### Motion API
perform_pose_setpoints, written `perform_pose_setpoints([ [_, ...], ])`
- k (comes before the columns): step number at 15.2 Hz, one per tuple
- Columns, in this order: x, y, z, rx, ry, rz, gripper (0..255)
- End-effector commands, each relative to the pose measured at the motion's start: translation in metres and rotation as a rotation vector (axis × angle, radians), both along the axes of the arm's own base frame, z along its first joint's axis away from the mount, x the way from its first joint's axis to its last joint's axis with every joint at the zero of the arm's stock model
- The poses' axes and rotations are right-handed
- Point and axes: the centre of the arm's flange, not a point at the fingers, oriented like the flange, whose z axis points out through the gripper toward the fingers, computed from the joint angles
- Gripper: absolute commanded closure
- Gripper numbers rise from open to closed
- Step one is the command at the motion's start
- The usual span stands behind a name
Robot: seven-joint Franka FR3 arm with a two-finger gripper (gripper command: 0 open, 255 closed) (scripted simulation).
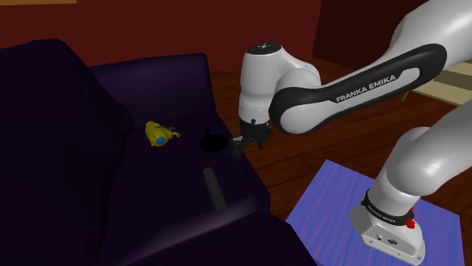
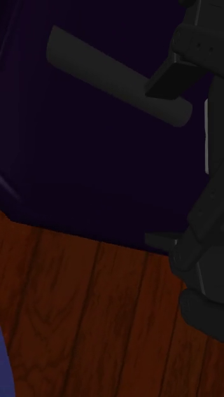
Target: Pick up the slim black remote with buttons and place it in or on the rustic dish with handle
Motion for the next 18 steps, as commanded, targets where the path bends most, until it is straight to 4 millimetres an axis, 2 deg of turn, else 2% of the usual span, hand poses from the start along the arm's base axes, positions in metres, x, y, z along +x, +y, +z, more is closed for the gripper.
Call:
perform_pose_setpoints([
  [1,0.008,0.021,-0.017,-0.001,-0.01,-0.043,0],
  [11,0.074,0.116,-0.091,-0.026,-0.053,-0.239,0],
  [18,0.08,0.113,-0.123,-0.026,-0.054,-0.241,0],
])
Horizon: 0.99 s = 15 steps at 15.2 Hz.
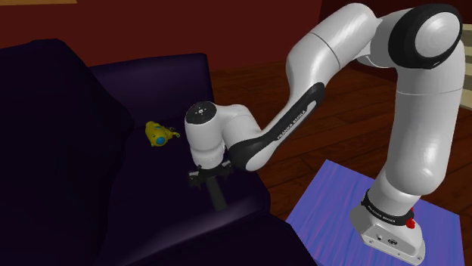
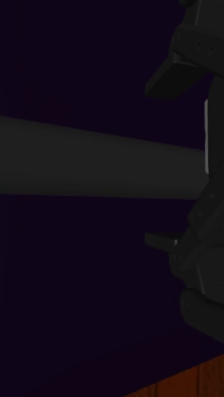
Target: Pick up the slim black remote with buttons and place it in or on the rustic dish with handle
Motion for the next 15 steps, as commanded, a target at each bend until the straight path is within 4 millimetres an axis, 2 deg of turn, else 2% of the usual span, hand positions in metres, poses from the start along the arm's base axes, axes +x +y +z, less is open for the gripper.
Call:
perform_pose_setpoints([
  [1,0.0032,-0.0019,-0.0135,0.0,0.0,0.0,0],
  [9,0.0032,-0.002,-0.0134,0.0,0.0,0.0,0],
  [10,0.0032,-0.002,-0.0134,0.0,0.0,0.0,255],
  [15,0.0036,-0.0026,-0.014,0.0,0.0,0.0,255],
])
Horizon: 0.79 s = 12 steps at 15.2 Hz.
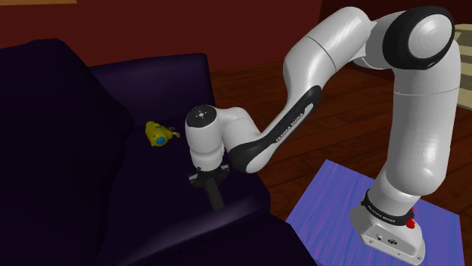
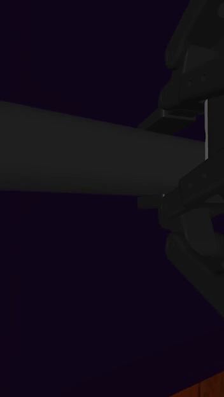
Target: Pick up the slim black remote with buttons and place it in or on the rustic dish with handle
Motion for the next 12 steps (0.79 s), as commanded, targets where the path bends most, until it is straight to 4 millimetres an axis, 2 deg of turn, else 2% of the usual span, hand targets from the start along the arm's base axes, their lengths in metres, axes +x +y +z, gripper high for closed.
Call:
perform_pose_setpoints([
  [1,0.0,-0.005,-0.007,-0.011,0.013,-0.007,255],
  [4,0.0,-0.004,-0.005,-0.011,0.013,-0.007,255],
  [12,0.0,-0.004,0.037,-0.011,0.013,-0.007,255],
])
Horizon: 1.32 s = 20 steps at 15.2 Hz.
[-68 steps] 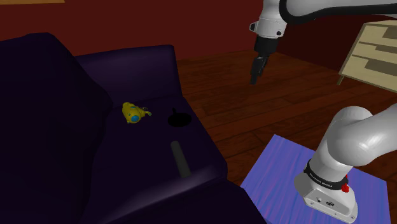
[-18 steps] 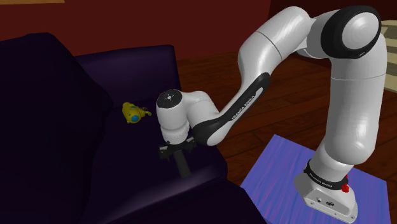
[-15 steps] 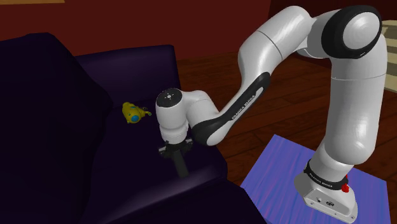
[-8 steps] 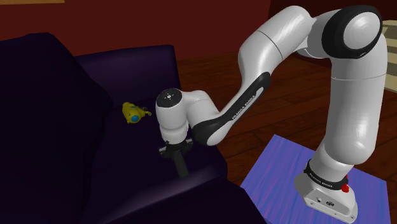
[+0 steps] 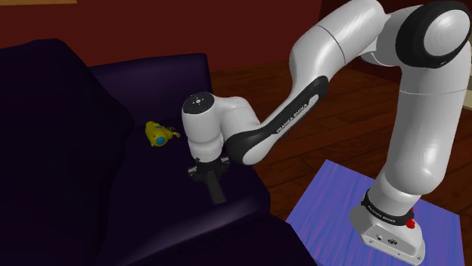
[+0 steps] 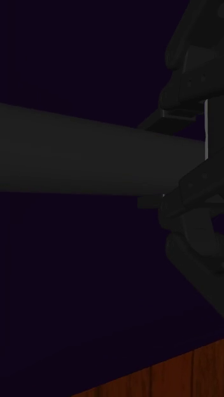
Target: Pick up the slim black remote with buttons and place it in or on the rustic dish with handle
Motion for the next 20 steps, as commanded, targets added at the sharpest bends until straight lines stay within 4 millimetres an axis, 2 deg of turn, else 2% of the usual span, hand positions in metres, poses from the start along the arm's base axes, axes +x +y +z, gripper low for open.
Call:
perform_pose_setpoints([
  [1,-0.001,-0.002,0.011,0.0,0.0,0.0,255],
  [16,-0.001,-0.002,0.089,0.0,0.0,0.0,255],
  [20,0.037,-0.038,0.086,0.0,0.0,0.0,255],
])
